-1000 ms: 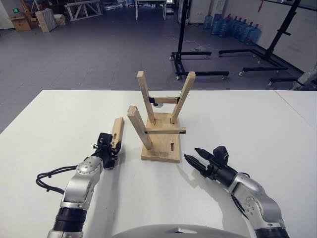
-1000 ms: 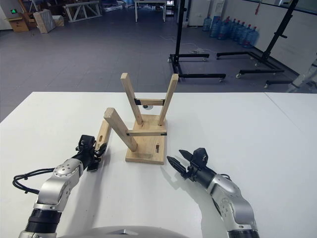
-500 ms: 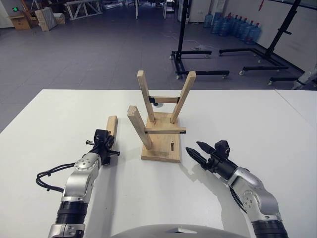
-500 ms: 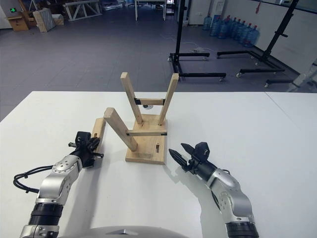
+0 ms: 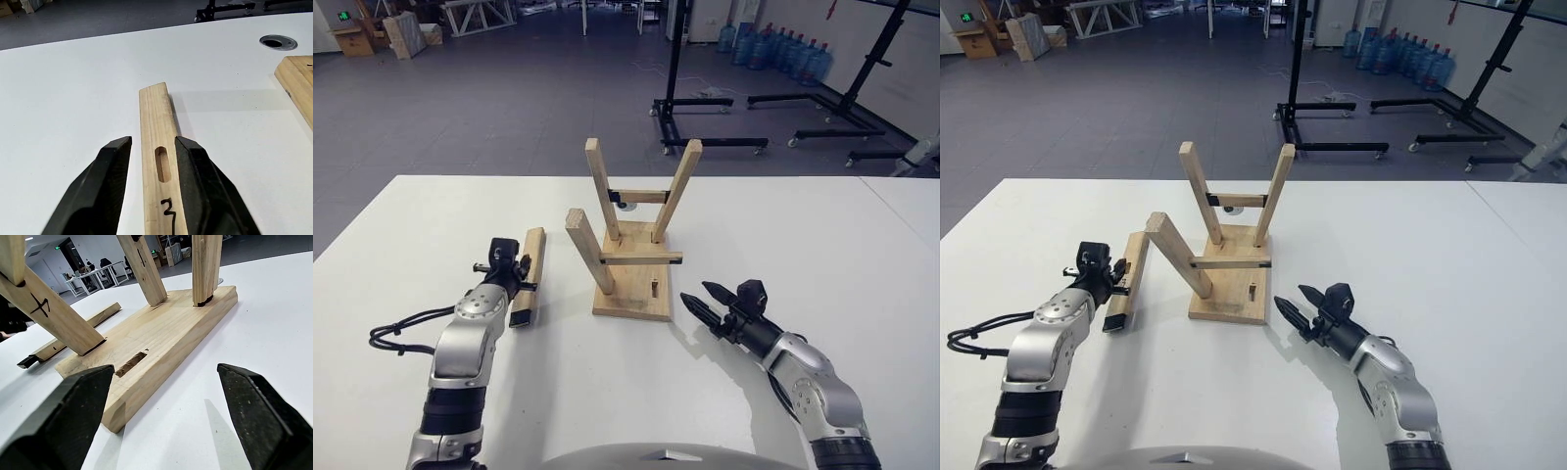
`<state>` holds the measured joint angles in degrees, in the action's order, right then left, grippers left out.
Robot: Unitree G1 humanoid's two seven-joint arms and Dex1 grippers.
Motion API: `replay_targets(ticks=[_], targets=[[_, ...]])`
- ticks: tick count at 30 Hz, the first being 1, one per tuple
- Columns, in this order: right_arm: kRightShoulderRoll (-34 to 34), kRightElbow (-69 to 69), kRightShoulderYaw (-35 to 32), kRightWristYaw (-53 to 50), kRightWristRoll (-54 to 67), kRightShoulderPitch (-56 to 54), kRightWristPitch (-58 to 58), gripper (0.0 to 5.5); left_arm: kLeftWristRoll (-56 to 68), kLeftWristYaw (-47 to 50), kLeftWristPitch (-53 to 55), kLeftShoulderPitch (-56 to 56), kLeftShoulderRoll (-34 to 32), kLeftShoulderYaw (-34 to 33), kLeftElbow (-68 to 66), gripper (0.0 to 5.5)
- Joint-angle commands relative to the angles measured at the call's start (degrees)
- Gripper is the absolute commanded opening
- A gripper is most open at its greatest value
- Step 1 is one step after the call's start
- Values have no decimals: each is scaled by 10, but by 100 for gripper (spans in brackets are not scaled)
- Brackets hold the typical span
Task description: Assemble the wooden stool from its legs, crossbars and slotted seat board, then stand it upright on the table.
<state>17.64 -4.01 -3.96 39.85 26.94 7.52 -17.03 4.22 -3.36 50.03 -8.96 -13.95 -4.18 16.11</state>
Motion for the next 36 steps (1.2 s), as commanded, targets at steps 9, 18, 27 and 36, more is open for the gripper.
replay_targets(ticks=[9, 18, 27, 36], targets=[[-18, 0, 20, -11, -17, 16, 18, 388, -17, 15, 161, -26, -12, 14, 33, 330], [-27, 2, 32, -14, -24, 18, 25, 388, 3, 15, 179, -18, 27, -24, -5, 358], [-29, -4, 38, -16, -25, 19, 25, 388, -1, -4, 194, -8, 16, 17, -33, 358], [-29, -3, 36, -24, -27, 19, 29, 388, 15, -25, 219, 20, 8, -2, -67, 307]])
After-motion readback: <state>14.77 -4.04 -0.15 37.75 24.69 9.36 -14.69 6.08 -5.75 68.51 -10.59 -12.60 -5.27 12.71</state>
